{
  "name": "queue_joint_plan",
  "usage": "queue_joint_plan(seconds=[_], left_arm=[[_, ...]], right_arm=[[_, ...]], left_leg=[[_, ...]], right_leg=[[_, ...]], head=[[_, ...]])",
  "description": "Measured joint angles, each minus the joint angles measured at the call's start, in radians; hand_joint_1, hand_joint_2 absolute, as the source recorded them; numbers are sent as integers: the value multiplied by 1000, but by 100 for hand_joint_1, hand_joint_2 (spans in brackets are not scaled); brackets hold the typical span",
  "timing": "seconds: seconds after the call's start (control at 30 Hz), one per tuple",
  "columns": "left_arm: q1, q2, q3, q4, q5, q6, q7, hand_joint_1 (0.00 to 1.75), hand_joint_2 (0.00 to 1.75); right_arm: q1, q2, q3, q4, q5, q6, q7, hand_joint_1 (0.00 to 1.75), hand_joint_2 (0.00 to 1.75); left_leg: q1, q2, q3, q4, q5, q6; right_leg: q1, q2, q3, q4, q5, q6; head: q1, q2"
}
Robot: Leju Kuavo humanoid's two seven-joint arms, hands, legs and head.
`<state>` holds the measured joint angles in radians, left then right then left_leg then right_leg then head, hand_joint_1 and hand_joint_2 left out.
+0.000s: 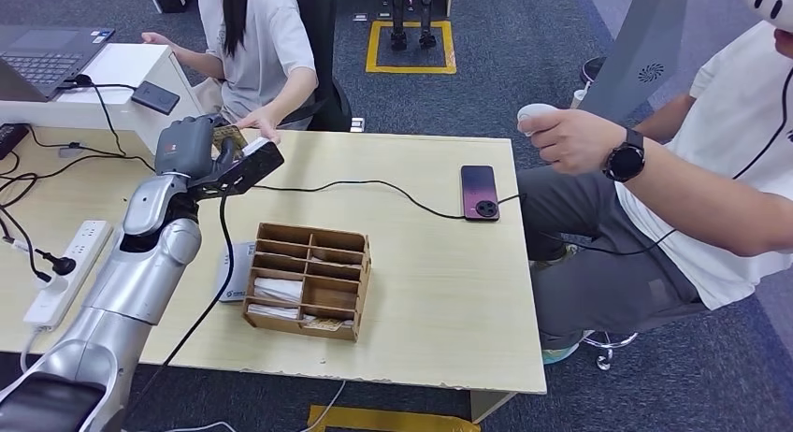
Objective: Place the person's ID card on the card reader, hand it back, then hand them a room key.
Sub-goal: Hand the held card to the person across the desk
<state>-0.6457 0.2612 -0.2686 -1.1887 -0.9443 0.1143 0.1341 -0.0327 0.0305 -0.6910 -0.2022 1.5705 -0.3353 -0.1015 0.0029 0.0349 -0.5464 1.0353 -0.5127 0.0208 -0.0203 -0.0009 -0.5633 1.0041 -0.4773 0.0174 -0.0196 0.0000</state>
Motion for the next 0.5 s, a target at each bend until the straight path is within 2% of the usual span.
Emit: queue_joint_plan(seconds=[0.47,0.5], left_arm=[[-10,-12,0,57,-13,12,-4,175,175],[-12,-12,0,59,-13,12,-5,142,175]], right_arm=[[-7,0,2,0,0,-2,-10,0,0],[-7,0,2,0,0,-1,-10,0,0]], left_leg=[[0,0,0,0,0,0],[0,0,0,0,0,0]], right_leg=[[0,0,0,0,0,0],[0,0,0,0,0,0]], head=[[0,0],[0,0]])
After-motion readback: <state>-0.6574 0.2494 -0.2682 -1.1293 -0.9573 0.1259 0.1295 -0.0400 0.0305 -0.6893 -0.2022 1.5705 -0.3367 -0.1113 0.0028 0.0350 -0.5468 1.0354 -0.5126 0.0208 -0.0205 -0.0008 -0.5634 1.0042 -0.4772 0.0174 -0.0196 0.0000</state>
